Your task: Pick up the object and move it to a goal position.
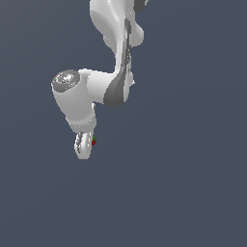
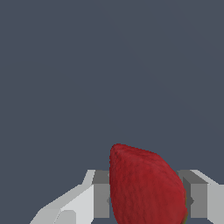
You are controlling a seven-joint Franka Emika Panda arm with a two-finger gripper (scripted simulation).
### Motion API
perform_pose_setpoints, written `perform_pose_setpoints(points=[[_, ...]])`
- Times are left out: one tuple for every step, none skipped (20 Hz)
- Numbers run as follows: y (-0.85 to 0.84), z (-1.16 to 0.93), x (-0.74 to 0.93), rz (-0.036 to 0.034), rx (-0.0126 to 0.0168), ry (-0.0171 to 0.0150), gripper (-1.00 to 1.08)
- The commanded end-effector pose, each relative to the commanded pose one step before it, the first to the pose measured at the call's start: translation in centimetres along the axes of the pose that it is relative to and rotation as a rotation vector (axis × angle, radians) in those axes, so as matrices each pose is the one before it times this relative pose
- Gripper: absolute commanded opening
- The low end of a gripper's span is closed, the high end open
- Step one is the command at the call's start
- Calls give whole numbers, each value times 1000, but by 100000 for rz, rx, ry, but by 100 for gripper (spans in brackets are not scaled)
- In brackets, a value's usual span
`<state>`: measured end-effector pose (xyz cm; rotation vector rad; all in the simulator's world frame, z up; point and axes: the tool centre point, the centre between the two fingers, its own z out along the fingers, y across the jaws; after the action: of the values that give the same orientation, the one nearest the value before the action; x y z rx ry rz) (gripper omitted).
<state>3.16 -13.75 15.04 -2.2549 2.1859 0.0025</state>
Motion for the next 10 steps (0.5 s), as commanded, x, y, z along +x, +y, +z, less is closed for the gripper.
perform_pose_setpoints(points=[[624, -1572, 2280, -81, 18, 9, -100], [191, -550, 802, -18, -2, 45, -100], [170, -481, 727, 0, 0, 0, -100], [141, -426, 616, -14, 0, 47, -100], [117, -353, 538, 0, 0, 0, -100], [84, -297, 423, -17, -1, 46, -100], [57, -222, 346, 0, 0, 0, -100], [26, -155, 249, 0, 0, 0, -100], [-14, -104, 118, -37, 5, 58, -100], [-39, -22, 55, 0, 0, 0, -100]])
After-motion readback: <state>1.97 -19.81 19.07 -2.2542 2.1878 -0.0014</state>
